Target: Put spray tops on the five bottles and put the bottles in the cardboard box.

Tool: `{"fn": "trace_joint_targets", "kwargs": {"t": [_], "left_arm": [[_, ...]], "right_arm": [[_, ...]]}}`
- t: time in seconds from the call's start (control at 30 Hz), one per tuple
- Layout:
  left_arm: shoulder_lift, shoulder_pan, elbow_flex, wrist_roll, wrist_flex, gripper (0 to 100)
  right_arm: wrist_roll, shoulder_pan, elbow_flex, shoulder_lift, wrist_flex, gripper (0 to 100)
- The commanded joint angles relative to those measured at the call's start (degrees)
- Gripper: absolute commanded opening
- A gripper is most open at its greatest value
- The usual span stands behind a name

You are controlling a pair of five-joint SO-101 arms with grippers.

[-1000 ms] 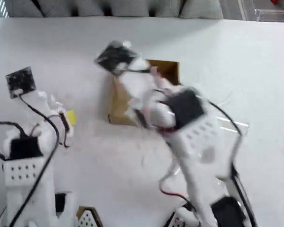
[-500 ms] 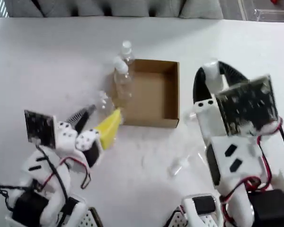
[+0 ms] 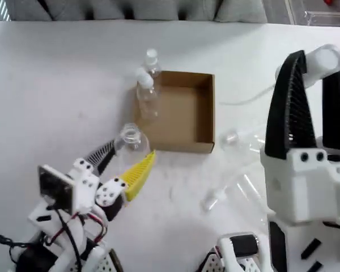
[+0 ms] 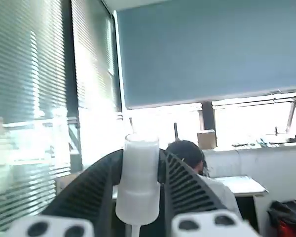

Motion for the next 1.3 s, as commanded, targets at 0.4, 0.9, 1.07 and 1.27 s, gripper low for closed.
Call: {"fn": "trace_joint_targets", "kwargs": {"t": [0.4, 0.9, 1.07, 1.27], "left_arm": [[-0.7, 0.9, 7.7, -0.7, -3.2, 2], [-0.7, 0.8, 7.8, -0.7, -3.2, 2], [-0.7, 0.8, 7.8, -0.7, -3.2, 2], [-0.7, 0.9, 7.8, -0.7, -3.2, 2]], "right_arm": [[-0.9, -23.3, 1.2, 10.1, -0.4, 1.5], [-0.8, -23.6, 13.5, 11.0, -4.2, 1.5], [-0.8, -23.6, 14.2, 11.2, -4.5, 1.5], [-0.9, -26.2, 16.9, 12.9, -6.3, 1.5]]}}
